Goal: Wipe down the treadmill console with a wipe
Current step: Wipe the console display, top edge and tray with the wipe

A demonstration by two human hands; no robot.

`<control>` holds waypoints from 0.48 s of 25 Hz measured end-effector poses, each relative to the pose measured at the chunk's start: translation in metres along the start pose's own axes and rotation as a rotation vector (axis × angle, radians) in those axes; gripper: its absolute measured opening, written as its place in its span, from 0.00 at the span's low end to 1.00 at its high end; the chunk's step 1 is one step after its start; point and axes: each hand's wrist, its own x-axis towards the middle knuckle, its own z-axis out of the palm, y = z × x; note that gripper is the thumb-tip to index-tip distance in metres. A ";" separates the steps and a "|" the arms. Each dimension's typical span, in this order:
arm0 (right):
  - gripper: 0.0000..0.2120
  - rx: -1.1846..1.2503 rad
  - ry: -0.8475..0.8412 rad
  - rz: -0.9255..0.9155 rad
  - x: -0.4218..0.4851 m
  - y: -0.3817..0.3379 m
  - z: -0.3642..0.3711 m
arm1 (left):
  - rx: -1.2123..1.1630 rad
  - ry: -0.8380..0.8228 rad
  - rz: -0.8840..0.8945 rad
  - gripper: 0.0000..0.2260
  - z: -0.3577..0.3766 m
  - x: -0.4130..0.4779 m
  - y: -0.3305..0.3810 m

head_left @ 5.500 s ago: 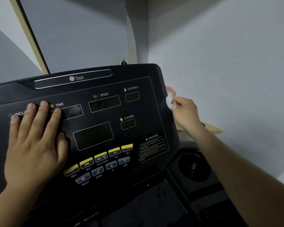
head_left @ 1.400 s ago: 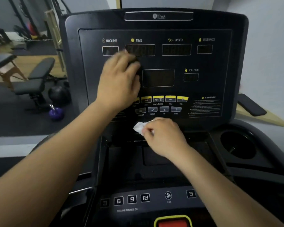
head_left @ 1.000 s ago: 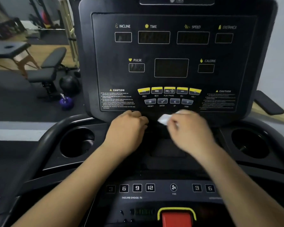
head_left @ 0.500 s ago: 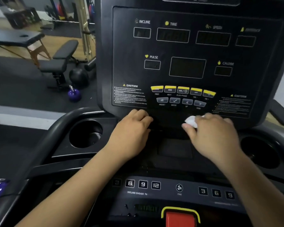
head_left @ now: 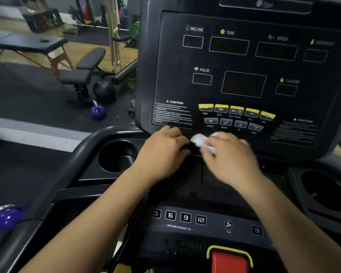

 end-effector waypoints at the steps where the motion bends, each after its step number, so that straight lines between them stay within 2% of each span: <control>1: 0.14 -0.053 0.001 0.066 -0.007 0.015 -0.005 | -0.001 -0.007 -0.018 0.13 0.000 -0.003 -0.003; 3: 0.18 -0.140 -0.022 0.096 -0.010 0.026 -0.010 | -0.059 0.027 -0.071 0.14 -0.002 -0.013 -0.014; 6: 0.10 -0.066 0.015 -0.128 0.007 -0.014 0.001 | -0.184 0.036 -0.132 0.15 0.003 -0.022 -0.024; 8: 0.11 0.005 0.018 -0.236 0.021 -0.048 0.012 | -0.322 0.040 -0.188 0.14 0.007 -0.028 -0.025; 12: 0.13 -0.070 -0.148 -0.341 0.050 -0.059 0.005 | -0.446 0.201 -0.386 0.11 0.000 -0.037 -0.051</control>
